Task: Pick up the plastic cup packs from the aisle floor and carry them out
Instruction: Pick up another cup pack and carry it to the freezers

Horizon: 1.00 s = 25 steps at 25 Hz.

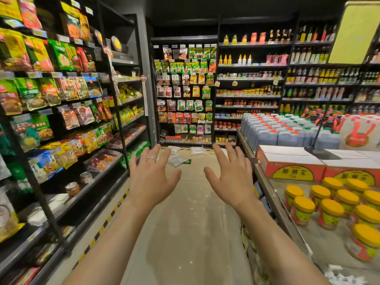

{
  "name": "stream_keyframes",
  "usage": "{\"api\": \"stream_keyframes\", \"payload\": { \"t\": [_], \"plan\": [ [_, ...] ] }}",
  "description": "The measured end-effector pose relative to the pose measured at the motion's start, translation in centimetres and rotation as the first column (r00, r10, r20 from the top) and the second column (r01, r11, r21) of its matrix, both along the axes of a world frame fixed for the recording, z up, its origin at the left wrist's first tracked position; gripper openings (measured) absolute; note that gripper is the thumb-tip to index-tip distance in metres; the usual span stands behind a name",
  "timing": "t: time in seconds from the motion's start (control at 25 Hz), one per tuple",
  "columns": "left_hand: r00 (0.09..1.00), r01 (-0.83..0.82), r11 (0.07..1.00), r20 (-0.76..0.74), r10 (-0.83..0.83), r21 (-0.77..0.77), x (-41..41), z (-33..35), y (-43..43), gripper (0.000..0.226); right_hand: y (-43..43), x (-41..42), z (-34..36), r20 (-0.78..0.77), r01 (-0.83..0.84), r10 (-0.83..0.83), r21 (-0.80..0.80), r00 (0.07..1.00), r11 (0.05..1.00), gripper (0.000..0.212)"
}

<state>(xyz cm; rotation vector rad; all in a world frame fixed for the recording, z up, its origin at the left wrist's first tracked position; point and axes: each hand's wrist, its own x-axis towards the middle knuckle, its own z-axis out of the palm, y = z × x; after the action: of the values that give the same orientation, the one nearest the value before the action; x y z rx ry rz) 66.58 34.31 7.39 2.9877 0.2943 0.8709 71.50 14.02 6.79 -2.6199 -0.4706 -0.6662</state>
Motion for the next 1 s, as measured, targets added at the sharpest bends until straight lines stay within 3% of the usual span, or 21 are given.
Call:
{"api": "stream_keyframes", "payload": {
  "t": [0.48, 1.0],
  "plan": [
    [0.993, -0.114, 0.993, -0.029, 0.114, -0.032, 23.6, 0.5, -2.8, 0.069, -2.5, 26.3, 0.0, -0.016, -0.041, 0.041, -0.02, 0.999, 0.999, 0.065],
    [0.991, -0.134, 0.99, -0.031, 0.133, -0.048, 41.8, -3.2, 1.6, 0.07, 1.4, 44.6, -2.5, -0.051, -0.088, 0.086, -0.04, 0.995, 0.995, 0.067]
  ]
}}
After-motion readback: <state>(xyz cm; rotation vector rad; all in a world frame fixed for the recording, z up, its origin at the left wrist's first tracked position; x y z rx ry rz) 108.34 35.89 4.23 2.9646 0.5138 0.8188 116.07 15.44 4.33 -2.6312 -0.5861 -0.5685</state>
